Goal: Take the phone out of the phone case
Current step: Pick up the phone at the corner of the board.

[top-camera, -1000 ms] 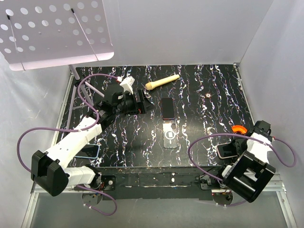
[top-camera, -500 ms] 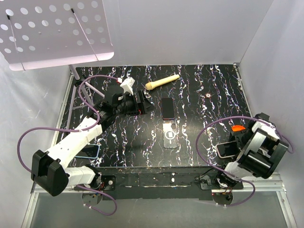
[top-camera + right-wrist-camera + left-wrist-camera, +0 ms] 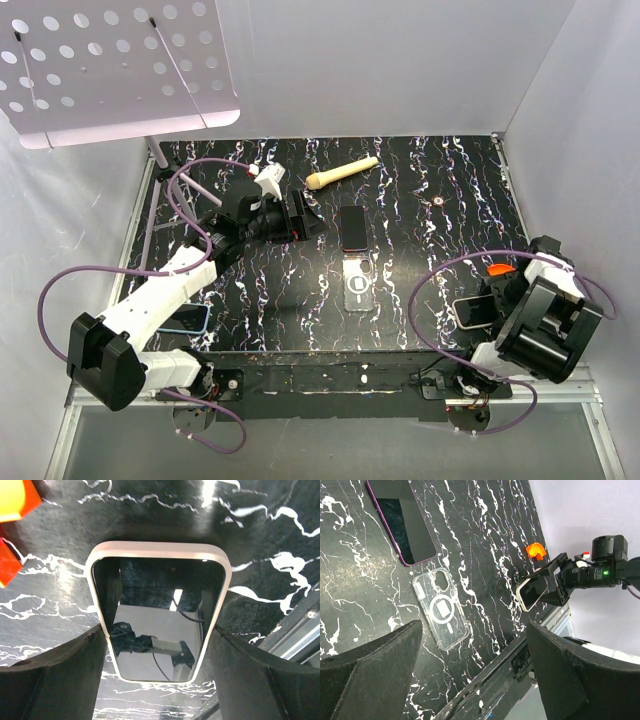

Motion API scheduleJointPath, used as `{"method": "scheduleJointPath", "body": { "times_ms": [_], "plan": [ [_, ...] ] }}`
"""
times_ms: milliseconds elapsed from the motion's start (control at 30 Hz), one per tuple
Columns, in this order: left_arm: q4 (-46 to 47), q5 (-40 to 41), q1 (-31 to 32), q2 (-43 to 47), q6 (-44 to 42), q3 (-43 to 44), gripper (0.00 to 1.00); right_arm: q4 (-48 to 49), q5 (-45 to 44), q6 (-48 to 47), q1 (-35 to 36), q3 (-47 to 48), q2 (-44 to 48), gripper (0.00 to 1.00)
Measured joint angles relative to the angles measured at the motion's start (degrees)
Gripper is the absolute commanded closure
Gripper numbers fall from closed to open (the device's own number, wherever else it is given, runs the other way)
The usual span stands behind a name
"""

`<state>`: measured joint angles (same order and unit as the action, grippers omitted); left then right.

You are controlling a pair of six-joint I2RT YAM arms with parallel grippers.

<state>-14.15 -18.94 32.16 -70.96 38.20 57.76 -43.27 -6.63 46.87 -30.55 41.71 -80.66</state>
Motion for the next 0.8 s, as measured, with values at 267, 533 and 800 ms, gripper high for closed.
{"method": "scheduleJointPath", "body": {
  "times_ms": [267,533,800],
  "plan": [
    [0.04,-0.33,0.28,-0.28,0.46,0.00,0.16,-2.86,-1.86,1.55,0.35,-3.58,10.54,0.99],
    [0.02,-0.70,0.72,-2.12,0.63,0.17,0.16,-6.49,-3.48,1.92,0.35,-3.58,23.23,0.99],
    [1.01,-2.93,1.03,-3.10,2.23,0.81,0.17,-4.66,1.60,-4.92,5.77,-3.65,33.40,0.99]
  ]
}}
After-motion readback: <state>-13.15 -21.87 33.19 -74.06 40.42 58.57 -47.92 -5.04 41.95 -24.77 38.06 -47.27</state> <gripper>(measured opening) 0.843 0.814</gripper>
